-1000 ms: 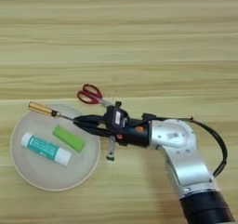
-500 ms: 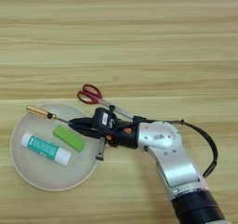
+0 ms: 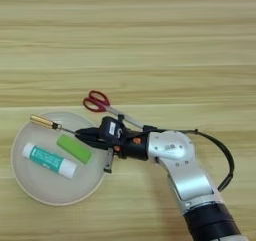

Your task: Move the objects on the table

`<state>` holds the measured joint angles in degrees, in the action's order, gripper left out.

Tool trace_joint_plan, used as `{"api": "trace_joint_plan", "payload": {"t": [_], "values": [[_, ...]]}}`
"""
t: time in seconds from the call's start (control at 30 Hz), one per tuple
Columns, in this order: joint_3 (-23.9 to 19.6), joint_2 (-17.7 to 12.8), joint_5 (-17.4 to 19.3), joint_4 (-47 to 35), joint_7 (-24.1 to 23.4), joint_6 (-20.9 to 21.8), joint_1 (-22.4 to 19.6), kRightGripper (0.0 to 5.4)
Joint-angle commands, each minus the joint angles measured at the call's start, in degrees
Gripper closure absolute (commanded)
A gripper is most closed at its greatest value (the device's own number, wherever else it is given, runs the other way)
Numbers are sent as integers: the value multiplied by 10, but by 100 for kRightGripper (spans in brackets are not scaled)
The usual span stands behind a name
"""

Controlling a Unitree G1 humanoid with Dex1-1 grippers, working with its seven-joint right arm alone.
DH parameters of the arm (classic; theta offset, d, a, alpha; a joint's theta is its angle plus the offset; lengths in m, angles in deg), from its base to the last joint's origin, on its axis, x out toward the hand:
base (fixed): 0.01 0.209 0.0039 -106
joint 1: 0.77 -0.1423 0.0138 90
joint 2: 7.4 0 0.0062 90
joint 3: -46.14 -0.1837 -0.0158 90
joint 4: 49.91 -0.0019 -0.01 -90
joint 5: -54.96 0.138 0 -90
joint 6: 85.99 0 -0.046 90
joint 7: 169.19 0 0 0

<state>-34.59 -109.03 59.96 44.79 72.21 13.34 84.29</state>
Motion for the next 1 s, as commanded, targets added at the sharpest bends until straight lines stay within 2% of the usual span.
{"api": "trace_joint_plan", "payload": {"t": [0.03,0.17,0.47,1.0], "values": [[-10,-11,1,-14,-21,11,-29,492],[-10,-11,-1,-13,-20,10,-29,539],[-14,-7,1,-11,-26,12,-33,539],[-42,0,7,14,-63,11,-68,361]]}}
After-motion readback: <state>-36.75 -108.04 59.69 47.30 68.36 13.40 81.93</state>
